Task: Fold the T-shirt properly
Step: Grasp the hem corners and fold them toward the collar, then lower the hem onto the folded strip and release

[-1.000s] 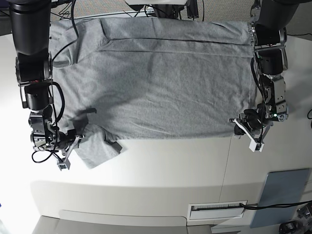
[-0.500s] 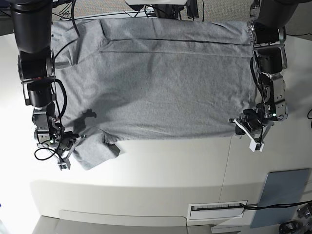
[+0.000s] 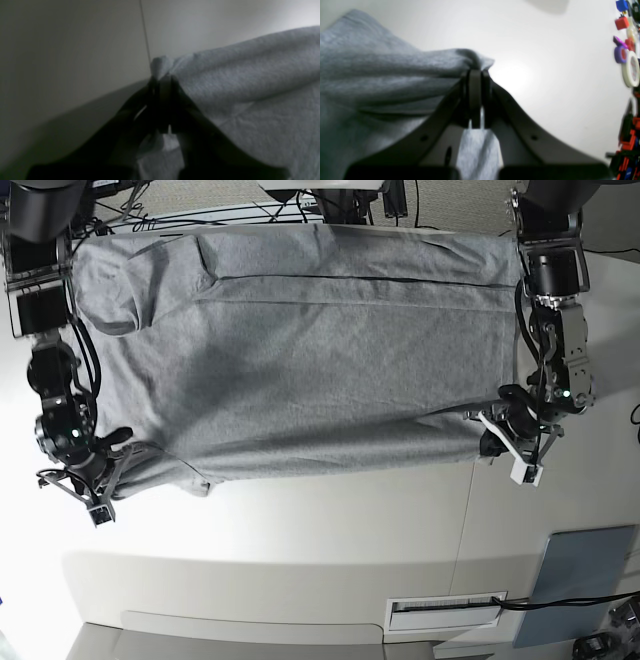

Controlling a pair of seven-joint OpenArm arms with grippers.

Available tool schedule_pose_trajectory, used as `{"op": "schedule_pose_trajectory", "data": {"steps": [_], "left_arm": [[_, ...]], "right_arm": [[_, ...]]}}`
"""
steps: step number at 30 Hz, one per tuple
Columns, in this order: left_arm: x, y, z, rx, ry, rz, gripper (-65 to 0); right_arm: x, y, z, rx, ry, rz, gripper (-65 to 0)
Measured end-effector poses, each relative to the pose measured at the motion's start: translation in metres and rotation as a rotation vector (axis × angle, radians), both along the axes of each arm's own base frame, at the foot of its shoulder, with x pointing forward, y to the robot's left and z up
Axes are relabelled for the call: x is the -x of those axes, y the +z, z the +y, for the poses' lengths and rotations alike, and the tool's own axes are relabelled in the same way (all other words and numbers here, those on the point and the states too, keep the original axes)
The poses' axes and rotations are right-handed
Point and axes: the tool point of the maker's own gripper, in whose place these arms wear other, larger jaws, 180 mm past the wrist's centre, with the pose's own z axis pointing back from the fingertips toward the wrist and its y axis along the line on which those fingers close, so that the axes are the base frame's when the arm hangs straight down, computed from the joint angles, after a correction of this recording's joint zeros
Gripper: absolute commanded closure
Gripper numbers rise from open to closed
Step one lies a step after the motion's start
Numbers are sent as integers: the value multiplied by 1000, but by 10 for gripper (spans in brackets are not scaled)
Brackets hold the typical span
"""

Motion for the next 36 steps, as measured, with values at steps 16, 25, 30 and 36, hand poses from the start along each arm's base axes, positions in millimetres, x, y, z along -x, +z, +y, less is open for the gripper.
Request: {"op": "schedule_pose_trajectory", "data": {"steps": [16,25,30,36], "left_arm": [[86,-8,20,47,26,51,0],[137,-16,14,6,4,106,0],[154,-23,14,5,15,140,0],[159,-25,14,5,16,150,0]], "right_arm": [[114,24,8,-14,-16,-42,0],[177,34,9,53,-30,3,0],[206,34,4,80,-56,39,0],[227,25,8,65,-66,87,0]]}}
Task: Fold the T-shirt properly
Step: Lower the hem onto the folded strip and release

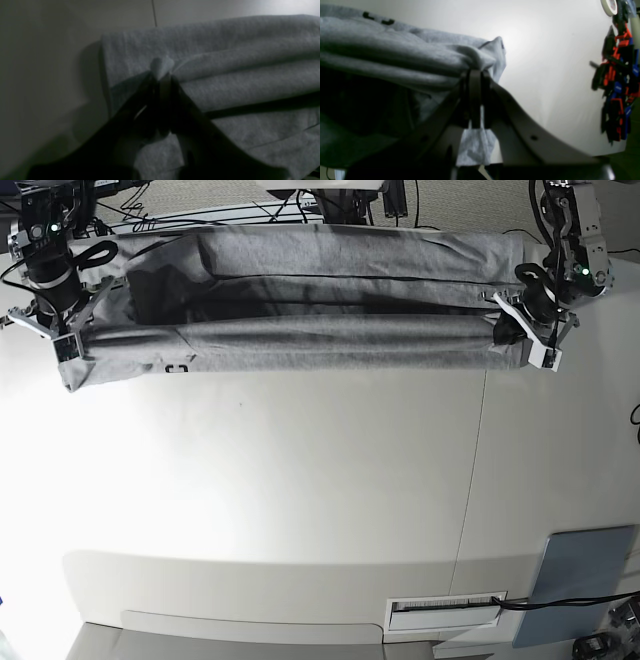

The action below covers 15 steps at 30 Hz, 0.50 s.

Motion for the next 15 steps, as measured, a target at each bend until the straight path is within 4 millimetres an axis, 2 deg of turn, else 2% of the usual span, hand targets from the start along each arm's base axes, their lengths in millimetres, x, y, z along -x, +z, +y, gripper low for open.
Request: {"op": "schedule_pose_trajectory", "data": {"steps": [15], "left_arm": [[2,-2,2,-20,-5,13,0]], "right_arm": [[13,-9,-4,7,-26,68,0]]}}
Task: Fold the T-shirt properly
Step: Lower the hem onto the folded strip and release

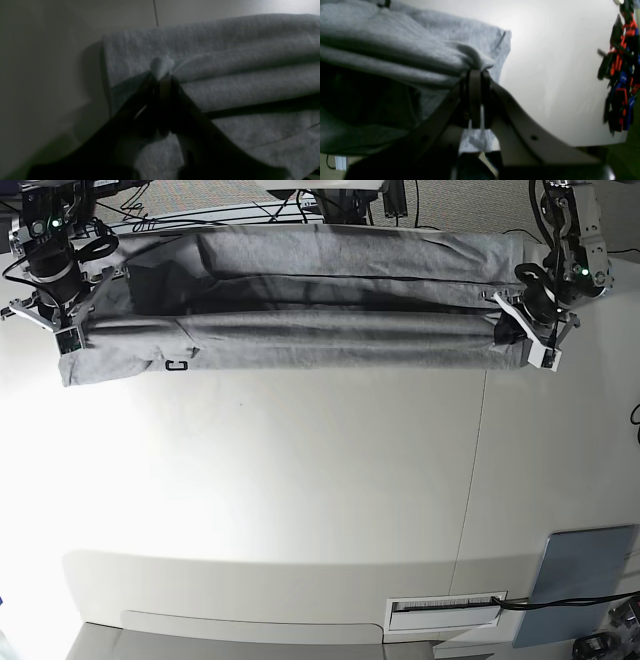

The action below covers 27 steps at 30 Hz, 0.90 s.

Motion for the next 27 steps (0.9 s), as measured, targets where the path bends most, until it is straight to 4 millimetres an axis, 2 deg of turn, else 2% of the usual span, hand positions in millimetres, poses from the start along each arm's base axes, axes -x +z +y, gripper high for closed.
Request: {"op": "schedule_pose_trajectory", "data": {"steps": [10,14,16,27], "left_arm": [[2,-4,6,-56,-12,15,0],[3,-5,9,-73,-9,21,0],[3,-5,11,-79,-4,23,0],[3,-5,11,-81,-5,23,0]], "right_arm": [[6,-5,-2,5,-10,43,-6],[7,-5,-4,35,11,60,-155],[8,-6,-1,36,35,74,-189],[6,-5,-2,43,44,74,-189]]}}
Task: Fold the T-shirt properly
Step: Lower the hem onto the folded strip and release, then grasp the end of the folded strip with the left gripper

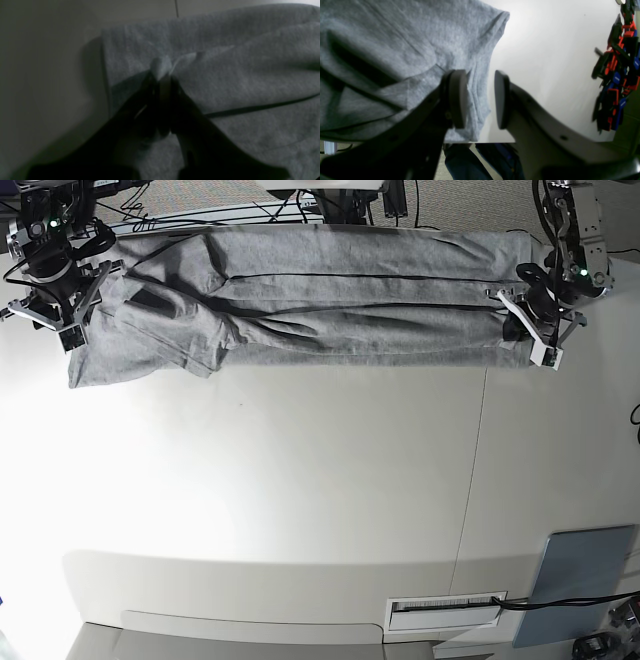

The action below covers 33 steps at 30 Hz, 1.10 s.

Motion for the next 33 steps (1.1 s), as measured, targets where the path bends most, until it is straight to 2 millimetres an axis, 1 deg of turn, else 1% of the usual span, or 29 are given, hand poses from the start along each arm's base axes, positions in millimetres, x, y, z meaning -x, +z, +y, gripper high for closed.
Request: {"op": "schedule_pose_trajectory", "data": {"steps": [1,3,4,5,6,13,15,17,19,20,22,25,28,30,33], "left_arm": [[0,0,0,1,0,0,-54],[0,0,0,-1,0,0,-204],[0,0,0,0,0,0,-265],[0,0,0,-1,0,0,-307],[0,0,0,-1,1,0,-326],[0,1,3,-3,9,-4,-327],[-2,6,10,9,39,-19,-327],[-5,15,22,47,97,-53,-327],[-3,24,33,94,140,-61,-327],[-1,27,34,119,134,-59,-327],[5,30,30,170,110,-47,-327],[13,29,30,191,122,-37,-327],[28,21,32,189,138,-17,-327],[34,14,33,201,157,-2,-327],[36,7,31,241,192,-9,-327]], "right_arm": [[0,0,0,0,0,0,-189],[0,0,0,0,0,-2,-189],[-1,1,0,0,0,-3,-189],[-1,1,0,0,0,-4,-189],[-1,1,0,0,0,-4,-189],[-1,1,0,0,0,-4,-189],[-1,1,0,0,0,-4,-189],[-1,1,0,0,0,-4,-189],[-1,1,0,-1,0,-4,-189],[-1,1,0,-1,0,-4,-189],[-1,-2,7,-47,4,-3,-189],[0,-7,23,-159,8,8,-189],[2,-11,38,-218,70,34,-189],[2,-11,46,-258,88,32,-189],[3,-12,52,-286,101,38,-189]]}}
